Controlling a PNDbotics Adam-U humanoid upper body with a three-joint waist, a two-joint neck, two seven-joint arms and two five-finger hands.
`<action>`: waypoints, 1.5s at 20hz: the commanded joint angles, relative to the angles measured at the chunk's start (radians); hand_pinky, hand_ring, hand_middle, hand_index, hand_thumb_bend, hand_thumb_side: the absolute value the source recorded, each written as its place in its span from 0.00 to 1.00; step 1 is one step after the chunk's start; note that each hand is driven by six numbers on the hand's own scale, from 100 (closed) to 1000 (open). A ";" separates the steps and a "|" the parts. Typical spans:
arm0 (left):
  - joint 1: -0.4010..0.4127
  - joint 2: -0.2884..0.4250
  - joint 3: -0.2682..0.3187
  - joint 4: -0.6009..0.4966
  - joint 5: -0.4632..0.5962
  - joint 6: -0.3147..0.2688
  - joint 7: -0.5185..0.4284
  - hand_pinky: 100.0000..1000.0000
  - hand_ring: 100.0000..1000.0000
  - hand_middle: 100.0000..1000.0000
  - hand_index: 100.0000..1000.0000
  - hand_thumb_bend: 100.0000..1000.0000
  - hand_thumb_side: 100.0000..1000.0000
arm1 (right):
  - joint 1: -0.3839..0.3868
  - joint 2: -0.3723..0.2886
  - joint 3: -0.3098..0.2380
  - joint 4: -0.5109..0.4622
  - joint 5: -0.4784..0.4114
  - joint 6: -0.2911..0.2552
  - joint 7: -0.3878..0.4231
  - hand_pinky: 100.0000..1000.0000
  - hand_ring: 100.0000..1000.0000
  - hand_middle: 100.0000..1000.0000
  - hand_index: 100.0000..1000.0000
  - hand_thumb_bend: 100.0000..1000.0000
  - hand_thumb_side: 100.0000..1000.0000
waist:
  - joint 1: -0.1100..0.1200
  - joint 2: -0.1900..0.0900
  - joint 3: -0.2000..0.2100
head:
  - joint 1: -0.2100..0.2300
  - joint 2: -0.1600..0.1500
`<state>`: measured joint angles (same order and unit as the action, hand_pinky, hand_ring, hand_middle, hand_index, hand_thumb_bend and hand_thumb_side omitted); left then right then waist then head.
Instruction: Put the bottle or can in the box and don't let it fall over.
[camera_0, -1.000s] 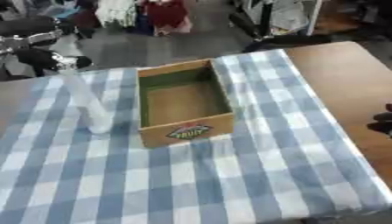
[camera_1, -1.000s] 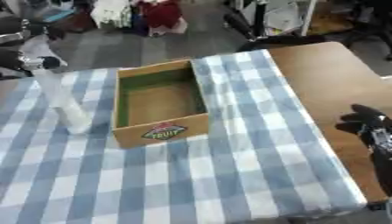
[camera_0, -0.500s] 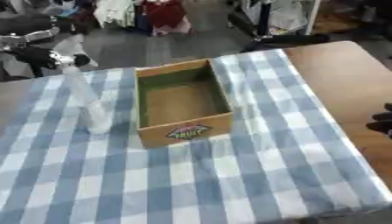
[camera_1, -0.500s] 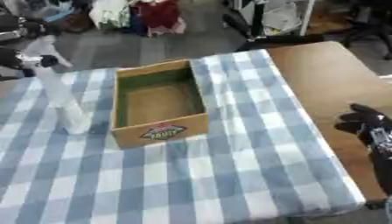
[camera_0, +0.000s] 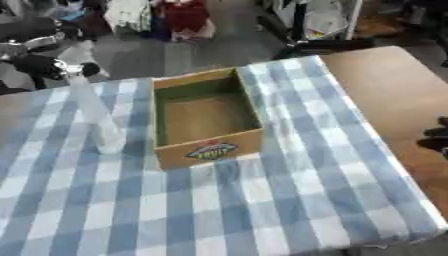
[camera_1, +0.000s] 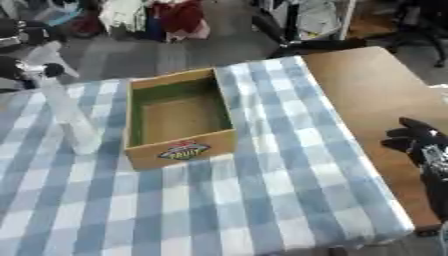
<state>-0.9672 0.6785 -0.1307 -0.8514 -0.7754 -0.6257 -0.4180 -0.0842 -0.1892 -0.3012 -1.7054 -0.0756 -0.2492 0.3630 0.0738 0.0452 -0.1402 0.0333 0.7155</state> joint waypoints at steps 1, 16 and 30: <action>-0.012 0.038 0.016 -0.002 0.012 -0.007 0.006 0.83 0.81 0.81 0.98 0.34 0.97 | -0.015 -0.014 0.003 -0.016 -0.010 -0.002 0.006 0.77 0.63 0.62 0.81 0.00 0.79 | -0.001 -0.004 -0.004 | 0.001 -0.016; 0.001 0.032 0.017 0.019 -0.028 -0.015 -0.022 0.80 0.77 0.76 0.96 0.33 0.92 | -0.028 -0.012 0.012 -0.019 -0.014 0.002 0.019 0.77 0.63 0.62 0.81 0.00 0.80 | 0.007 0.004 -0.021 | 0.014 -0.029; 0.000 0.032 0.020 0.034 -0.060 -0.034 -0.131 0.73 0.69 0.67 0.91 0.26 0.79 | -0.030 -0.011 0.009 -0.020 -0.016 0.003 0.019 0.78 0.63 0.62 0.81 0.00 0.79 | 0.007 0.001 -0.022 | 0.010 -0.030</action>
<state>-0.9628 0.6835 -0.1106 -0.8267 -0.8174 -0.6198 -0.4951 -0.1045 -0.1891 -0.2890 -1.7060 -0.0809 -0.2443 0.3795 0.0853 0.0548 -0.1641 0.0431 0.6956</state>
